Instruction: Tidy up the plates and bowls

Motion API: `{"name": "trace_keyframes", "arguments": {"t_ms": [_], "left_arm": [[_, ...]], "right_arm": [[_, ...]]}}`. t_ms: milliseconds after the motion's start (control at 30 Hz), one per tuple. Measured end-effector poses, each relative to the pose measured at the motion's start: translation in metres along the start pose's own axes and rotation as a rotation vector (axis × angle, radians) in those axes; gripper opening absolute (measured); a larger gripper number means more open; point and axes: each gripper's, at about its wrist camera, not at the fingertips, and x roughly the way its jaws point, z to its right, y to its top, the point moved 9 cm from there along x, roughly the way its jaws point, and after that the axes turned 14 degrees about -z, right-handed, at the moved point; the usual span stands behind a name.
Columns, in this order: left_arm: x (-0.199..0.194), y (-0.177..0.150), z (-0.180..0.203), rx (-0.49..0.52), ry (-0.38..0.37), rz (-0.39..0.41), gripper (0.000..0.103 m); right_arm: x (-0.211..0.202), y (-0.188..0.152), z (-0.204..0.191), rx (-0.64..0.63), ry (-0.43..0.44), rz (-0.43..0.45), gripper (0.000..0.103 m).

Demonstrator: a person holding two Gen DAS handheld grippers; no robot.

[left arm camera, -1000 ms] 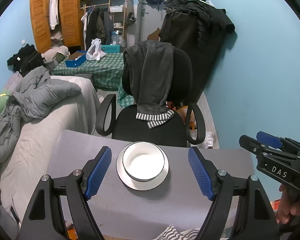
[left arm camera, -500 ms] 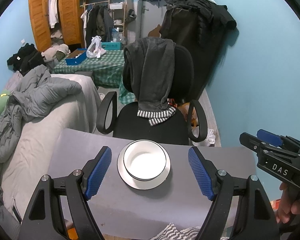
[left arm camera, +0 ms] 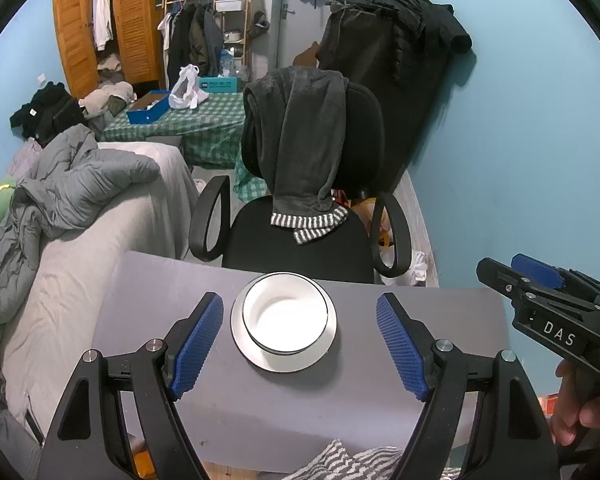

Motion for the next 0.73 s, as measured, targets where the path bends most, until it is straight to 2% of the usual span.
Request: {"name": "trace_keyframes", "arguments": {"t_ms": [733], "left_arm": [[0.010, 0.000, 0.000, 0.022, -0.002, -0.032, 0.080]], "right_arm": [[0.011, -0.005, 0.000, -0.008, -0.008, -0.026, 0.057]]}}
